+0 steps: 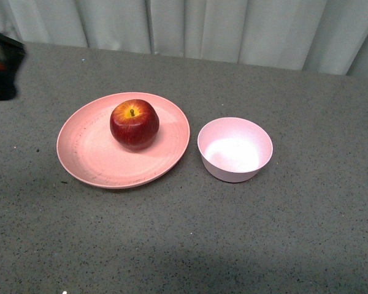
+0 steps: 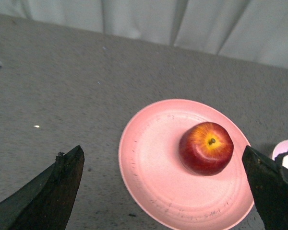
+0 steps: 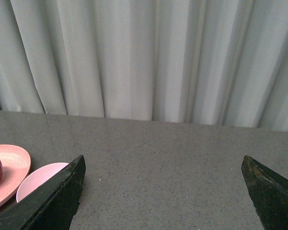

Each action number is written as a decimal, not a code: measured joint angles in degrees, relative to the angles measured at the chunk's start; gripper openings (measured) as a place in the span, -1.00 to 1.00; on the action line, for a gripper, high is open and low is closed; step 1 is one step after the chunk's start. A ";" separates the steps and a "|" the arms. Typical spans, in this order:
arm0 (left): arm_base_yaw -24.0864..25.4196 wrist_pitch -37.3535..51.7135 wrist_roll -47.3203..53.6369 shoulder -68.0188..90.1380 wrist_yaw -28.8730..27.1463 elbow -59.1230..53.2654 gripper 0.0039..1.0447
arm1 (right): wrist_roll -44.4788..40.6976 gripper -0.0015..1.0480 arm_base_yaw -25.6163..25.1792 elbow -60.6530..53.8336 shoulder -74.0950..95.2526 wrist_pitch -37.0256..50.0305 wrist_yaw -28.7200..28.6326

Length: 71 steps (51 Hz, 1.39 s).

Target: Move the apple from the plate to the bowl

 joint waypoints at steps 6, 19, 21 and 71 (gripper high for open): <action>-2.23 -1.62 -0.50 8.87 0.22 5.92 0.88 | 0.00 0.82 0.00 0.00 0.00 0.00 -0.02; -6.32 -2.03 0.48 23.02 0.13 17.57 0.88 | 0.00 0.82 0.00 0.00 0.00 0.00 0.00; -6.69 -2.29 0.70 24.46 0.46 18.67 0.88 | 0.00 0.82 0.00 0.00 0.00 0.00 -0.02; -7.37 -9.29 4.37 42.56 2.82 32.26 0.47 | 0.00 0.82 0.00 0.00 0.00 0.00 -0.02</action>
